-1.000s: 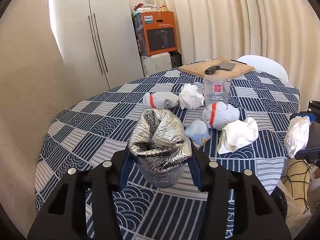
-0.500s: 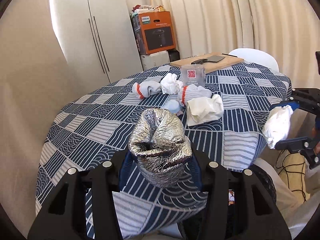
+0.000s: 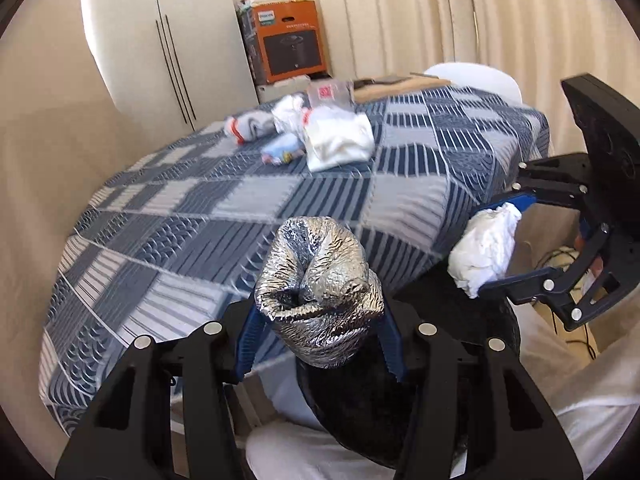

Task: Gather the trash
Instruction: 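Carry the foil and white tissue in both grippers down to the black bin, then open the left gripper over the bin while the right releases the tissue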

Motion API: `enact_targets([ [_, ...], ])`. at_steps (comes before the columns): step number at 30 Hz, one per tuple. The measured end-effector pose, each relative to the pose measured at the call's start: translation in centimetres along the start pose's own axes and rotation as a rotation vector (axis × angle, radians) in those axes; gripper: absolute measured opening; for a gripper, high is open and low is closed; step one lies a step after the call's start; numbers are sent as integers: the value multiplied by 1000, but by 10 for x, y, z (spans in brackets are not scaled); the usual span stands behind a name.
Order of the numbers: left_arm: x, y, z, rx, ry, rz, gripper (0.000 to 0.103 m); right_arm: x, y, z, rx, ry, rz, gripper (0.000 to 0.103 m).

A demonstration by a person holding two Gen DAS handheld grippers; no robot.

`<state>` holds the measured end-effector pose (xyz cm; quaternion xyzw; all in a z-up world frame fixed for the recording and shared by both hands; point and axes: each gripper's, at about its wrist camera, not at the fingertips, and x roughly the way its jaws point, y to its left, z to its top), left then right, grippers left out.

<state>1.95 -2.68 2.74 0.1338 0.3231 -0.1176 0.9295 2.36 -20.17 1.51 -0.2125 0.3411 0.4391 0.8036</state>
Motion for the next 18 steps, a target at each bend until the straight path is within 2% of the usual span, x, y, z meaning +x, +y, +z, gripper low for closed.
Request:
enact_targets([
  [8, 34, -30, -36, 26, 115, -89, 51, 34, 15, -30, -17, 118, 58, 60],
  [13, 59, -36, -53, 10, 186, -161, 51, 54, 23, -49, -30, 185, 104, 60],
  [16, 69, -36, -56, -10, 200, -165, 52, 66, 27, -58, -52, 219, 115, 61],
  [17, 71, -35, -57, -22, 195, -179, 65, 68, 27, -60, -51, 227, 127, 63],
  [18, 72, -35, -57, -33, 185, -189, 79, 70, 26, -61, -46, 232, 137, 70],
])
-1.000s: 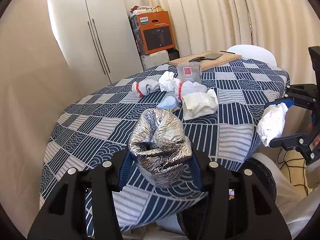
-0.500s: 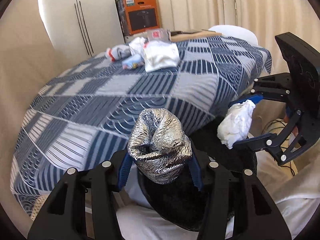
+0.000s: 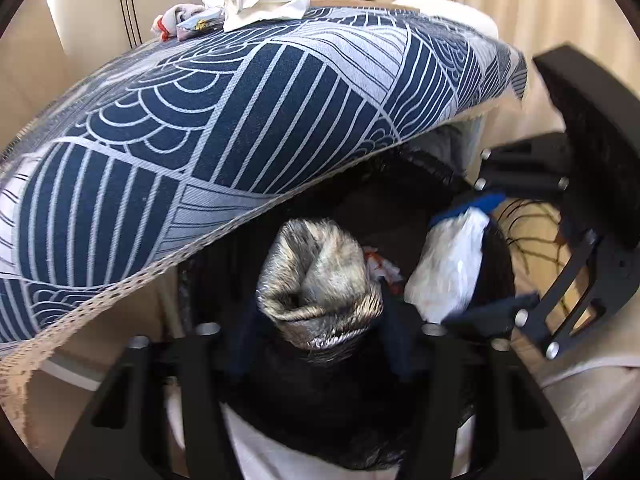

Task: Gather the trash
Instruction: 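Open the left gripper over the bin while the right releases the tissue, then raise both tools back toward the white socks and tissues on the table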

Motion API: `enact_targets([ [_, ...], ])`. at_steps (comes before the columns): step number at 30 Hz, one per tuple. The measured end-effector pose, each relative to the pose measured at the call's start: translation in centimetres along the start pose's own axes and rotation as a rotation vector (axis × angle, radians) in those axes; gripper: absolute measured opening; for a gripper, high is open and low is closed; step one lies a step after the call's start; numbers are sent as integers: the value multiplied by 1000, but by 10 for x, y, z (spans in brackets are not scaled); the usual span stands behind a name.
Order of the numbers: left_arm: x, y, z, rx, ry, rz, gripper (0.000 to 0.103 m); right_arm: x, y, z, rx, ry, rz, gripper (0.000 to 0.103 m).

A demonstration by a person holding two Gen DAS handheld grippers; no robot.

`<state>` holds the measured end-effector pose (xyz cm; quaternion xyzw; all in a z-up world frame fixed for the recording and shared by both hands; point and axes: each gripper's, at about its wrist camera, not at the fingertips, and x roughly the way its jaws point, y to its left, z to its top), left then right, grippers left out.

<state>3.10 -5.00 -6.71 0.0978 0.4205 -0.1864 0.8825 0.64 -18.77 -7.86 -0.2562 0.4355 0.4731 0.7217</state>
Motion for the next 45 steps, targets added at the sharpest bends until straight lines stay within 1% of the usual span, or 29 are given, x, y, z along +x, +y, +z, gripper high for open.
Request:
enact_targets([
  [1, -1, 0, 0, -10, -24, 6, 98, 1, -1, -1, 3, -1, 12, 77],
  [2, -4, 0, -1, -8, -42, 8, 97, -1, -3, -2, 6, -12, 14, 88],
  [5, -8, 1, -3, -17, -65, -10, 97, -7, -10, -4, 15, -36, 20, 88],
  [7, -8, 4, -4, -34, -71, -2, 97, -10, -14, -5, 21, -39, 2, 88],
  [10, -9, 7, -7, -61, -80, 2, 97, -14, -19, -8, 39, -48, -2, 88],
  [17, -22, 7, -8, -55, -112, 32, 97, -30, -31, -4, 65, -93, -3, 88],
  [22, -40, 6, -2, -75, -153, 5, 97, -50, -31, -2, 70, -148, -3, 89],
  [25, -49, 3, 5, -75, -184, 14, 97, -62, -33, -1, 70, -184, -23, 89],
  [28, -63, 1, 15, -76, -227, 46, 97, -74, -38, 2, 85, -216, -46, 89],
  [33, -79, -3, 39, -55, -273, 66, 97, -100, -54, 7, 122, -282, -93, 89],
  [37, -82, -3, 61, -41, -296, 54, 97, -118, -73, 13, 177, -331, -118, 90],
  [39, -81, -5, 71, -28, -308, 65, 97, -126, -85, 17, 208, -347, -135, 90],
  [45, -69, -3, 98, -22, -303, 81, 97, -146, -123, 29, 287, -389, -172, 91],
])
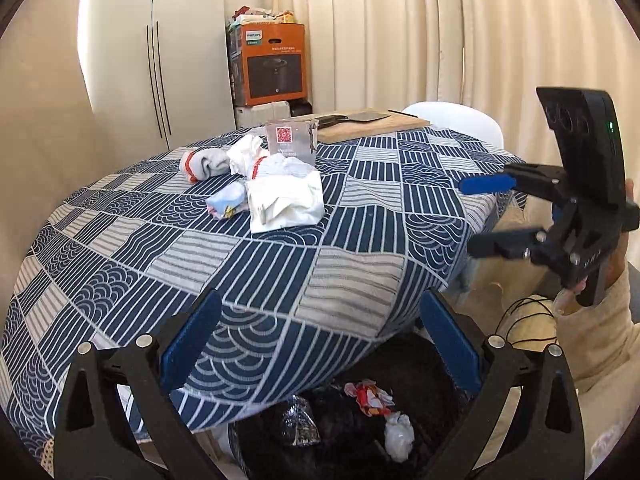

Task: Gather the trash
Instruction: 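Raise both tools back toward the white socks and tissues on the table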

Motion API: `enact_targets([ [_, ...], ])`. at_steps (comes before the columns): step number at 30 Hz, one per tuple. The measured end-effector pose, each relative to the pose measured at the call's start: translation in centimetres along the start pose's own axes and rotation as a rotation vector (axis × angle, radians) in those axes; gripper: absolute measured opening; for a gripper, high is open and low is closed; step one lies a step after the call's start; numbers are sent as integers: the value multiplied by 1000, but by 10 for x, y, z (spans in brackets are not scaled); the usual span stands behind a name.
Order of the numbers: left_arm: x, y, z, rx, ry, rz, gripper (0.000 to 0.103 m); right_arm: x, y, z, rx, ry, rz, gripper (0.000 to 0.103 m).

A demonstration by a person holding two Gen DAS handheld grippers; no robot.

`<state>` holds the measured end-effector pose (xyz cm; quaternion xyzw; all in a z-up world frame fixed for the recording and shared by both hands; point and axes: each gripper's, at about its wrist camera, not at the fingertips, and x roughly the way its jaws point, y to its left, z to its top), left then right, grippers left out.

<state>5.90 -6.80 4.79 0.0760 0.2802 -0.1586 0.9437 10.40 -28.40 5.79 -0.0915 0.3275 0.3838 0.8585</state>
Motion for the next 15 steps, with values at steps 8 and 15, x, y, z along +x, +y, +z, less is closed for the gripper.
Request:
enact_targets([
  [8, 29, 4, 20, -10, 27, 16, 97, 9, -48, 43, 132, -30, -32, 94],
  [15, 57, 13, 36, -39, 67, 17, 97, 33, -73, 77, 124, -27, -40, 94],
])
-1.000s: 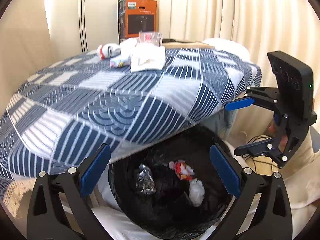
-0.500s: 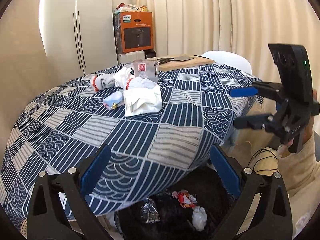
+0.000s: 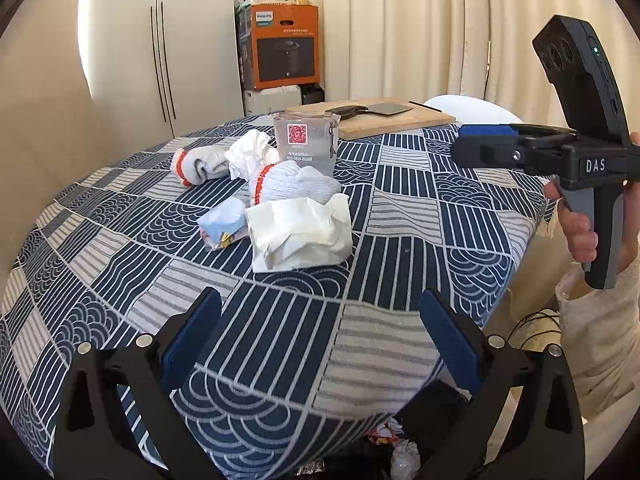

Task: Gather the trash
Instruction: 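Raise both tools back toward the white socks and tissues on the table, then grasp the clear plastic cup with the right gripper while the left grasps the beige tissue, then carry the plastic cup and beige tissue in both grippers down to the black bin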

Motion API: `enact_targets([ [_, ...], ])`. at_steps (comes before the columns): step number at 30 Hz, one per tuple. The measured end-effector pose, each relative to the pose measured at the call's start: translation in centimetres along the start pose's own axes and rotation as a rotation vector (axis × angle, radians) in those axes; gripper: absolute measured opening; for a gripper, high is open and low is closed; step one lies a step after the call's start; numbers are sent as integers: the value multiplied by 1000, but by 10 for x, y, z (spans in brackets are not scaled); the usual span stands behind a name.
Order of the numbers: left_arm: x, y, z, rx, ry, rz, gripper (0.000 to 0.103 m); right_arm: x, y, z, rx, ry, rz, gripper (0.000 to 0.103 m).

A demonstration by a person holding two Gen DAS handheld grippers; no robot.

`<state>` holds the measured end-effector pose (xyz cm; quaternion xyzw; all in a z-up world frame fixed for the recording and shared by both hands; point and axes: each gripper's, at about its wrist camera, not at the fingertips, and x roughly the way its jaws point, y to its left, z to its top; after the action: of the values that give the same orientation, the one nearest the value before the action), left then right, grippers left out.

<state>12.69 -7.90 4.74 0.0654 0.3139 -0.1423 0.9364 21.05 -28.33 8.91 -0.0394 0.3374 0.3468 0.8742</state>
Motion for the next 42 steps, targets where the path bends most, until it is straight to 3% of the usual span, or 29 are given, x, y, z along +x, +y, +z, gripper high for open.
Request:
enact_targets([
  [12, 42, 16, 26, -39, 60, 6, 97, 64, -17, 46, -20, 72, 13, 94],
  [15, 50, 18, 29, -39, 75, -23, 97, 80, -20, 54, -23, 91, 15, 94],
  [19, 63, 21, 29, -37, 105, 3, 97, 107, -24, 64, -34, 128, 2, 94],
  [23, 67, 22, 32, -34, 134, -53, 97, 130, -30, 73, -10, 161, 21, 94],
  [28, 70, 21, 36, -14, 148, -38, 95, 150, -34, 78, -1, 176, 38, 94],
  [29, 70, 21, 37, -8, 143, -38, 84, 153, -35, 79, -3, 172, 44, 90],
  [30, 71, 22, 38, -3, 146, -28, 77, 155, -36, 78, 3, 173, 58, 62],
  [31, 74, 24, 37, -4, 160, -23, 73, 157, -37, 78, 13, 185, 77, 56],
  [42, 64, 21, 39, -1, 130, -15, 72, 128, -33, 73, -32, 147, 29, 57],
])
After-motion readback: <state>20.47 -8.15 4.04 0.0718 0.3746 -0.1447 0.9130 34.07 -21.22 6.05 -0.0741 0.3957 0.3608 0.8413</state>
